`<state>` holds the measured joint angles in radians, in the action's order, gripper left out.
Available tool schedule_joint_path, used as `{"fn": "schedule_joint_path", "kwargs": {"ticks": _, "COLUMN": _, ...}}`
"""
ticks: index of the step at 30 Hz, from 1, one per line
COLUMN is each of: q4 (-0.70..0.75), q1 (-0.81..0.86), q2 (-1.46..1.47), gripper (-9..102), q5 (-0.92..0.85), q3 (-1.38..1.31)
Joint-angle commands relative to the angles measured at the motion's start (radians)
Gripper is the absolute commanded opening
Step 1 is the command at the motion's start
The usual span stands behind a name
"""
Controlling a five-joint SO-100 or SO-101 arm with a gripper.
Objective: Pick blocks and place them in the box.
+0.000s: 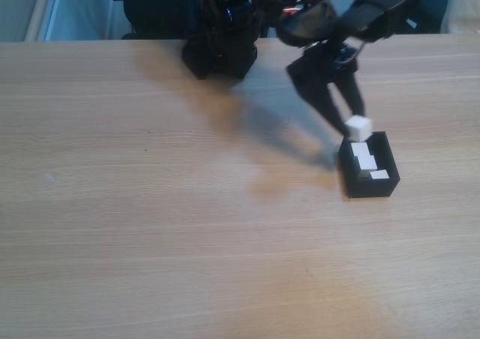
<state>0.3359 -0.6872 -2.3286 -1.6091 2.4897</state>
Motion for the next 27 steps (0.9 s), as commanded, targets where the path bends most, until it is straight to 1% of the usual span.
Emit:
{"fn": "schedule_joint_path", "kwargs": {"ticks": 1, "q4": -0.025, "q1": -0.057, "q2": 0.081, "gripper": 0, "q5": 0.000, "q3": -0.144}}
{"fn": "schedule_joint_path", "kwargs": {"ticks": 5, "q4": -0.017, "q1": -0.072, "q2": 0.175, "gripper": 0, "q5": 0.029, "q3": -0.235}}
{"fn": "schedule_joint_path", "kwargs": {"ticks": 6, "q4": -0.018, "q1": -0.069, "q2": 0.189, "gripper": 2, "q5": 0.051, "q3": -0.247}}
{"fn": "schedule_joint_path", "kwargs": {"ticks": 7, "q4": -0.009, "q1": -0.063, "q2": 0.201, "gripper": 9, "q5": 0.069, "q3": -0.261}}
{"fn": "schedule_joint_path", "kwargs": {"ticks": 9, "q4": 0.018, "q1": -0.049, "q2": 0.216, "gripper": 15, "q5": 0.074, "q3": -0.276}}
{"fn": "schedule_joint_path", "kwargs": {"ticks": 11, "q4": 0.052, "q1": -0.037, "q2": 0.218, "gripper": 18, "q5": 0.078, "q3": -0.281}}
{"fn": "schedule_joint_path", "kwargs": {"ticks": 15, "q4": 0.104, "q1": -0.014, "q2": 0.199, "gripper": 19, "q5": 0.097, "q3": -0.273}}
{"fn": "schedule_joint_path", "kwargs": {"ticks": 17, "q4": 0.150, "q1": 0.000, "q2": 0.176, "gripper": 17, "q5": 0.101, "q3": -0.272}}
{"fn": "schedule_joint_path", "kwargs": {"ticks": 20, "q4": 0.270, "q1": 0.025, "q2": 0.112, "gripper": 3, "q5": 0.141, "q3": -0.270}}
{"fn": "schedule_joint_path", "kwargs": {"ticks": 21, "q4": 0.313, "q1": 0.037, "q2": 0.083, "gripper": 0, "q5": 0.152, "q3": -0.261}}
{"fn": "schedule_joint_path", "kwargs": {"ticks": 27, "q4": 0.563, "q1": 0.155, "q2": -0.123, "gripper": 0, "q5": 0.202, "q3": -0.135}}
